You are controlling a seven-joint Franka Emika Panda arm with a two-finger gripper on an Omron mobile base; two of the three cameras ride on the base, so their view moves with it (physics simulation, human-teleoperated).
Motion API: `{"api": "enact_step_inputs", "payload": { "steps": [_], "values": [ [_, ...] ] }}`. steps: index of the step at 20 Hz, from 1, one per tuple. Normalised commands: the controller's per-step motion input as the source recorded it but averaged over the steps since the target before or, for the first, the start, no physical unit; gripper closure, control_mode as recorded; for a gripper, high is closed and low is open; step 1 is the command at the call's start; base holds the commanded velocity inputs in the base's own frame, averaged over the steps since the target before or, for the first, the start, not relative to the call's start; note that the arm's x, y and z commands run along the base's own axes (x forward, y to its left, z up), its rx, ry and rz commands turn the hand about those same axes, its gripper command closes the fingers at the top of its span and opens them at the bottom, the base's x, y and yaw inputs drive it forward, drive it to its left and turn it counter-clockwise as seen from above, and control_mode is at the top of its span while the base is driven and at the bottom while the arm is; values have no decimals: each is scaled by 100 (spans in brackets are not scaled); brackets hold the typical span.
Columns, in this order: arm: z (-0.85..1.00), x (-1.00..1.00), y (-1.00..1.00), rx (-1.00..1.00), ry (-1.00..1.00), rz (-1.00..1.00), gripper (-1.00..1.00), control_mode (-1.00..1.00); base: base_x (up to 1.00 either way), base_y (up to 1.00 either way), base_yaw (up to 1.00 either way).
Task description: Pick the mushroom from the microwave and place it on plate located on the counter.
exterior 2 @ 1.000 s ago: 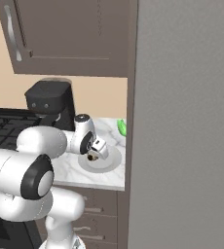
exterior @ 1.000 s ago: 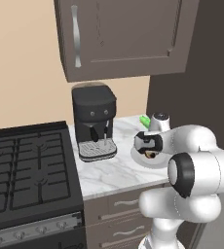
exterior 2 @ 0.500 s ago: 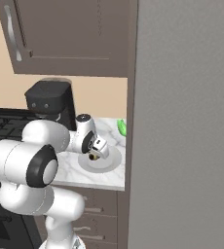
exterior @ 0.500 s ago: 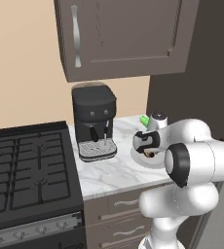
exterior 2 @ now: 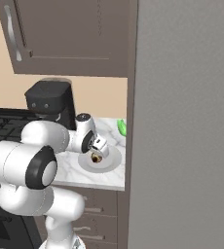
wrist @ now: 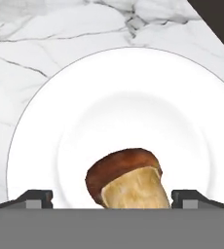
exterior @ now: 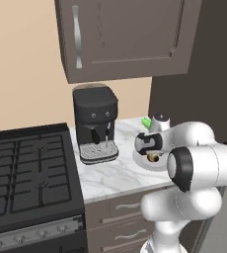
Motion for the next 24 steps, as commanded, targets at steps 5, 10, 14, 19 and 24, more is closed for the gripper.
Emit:
{"api": "enact_step_inputs", "payload": {
  "steps": [5, 10, 14, 19, 24],
  "values": [
    [59, -7, 8, 0, -14, -1, -100, -100, 0, 0, 0],
    [91, -46, 45, -1, -26, -5, -100, -100, 0, 0, 0],
    [71, -49, 64, -1, -11, -2, -100, -100, 0, 0, 0],
    [75, -40, 39, 0, 0, 2, -100, -100, 0, 0, 0],
    [81, -19, 0, 0, 5, 15, -100, -100, 0, 0, 0]
  ]
}}
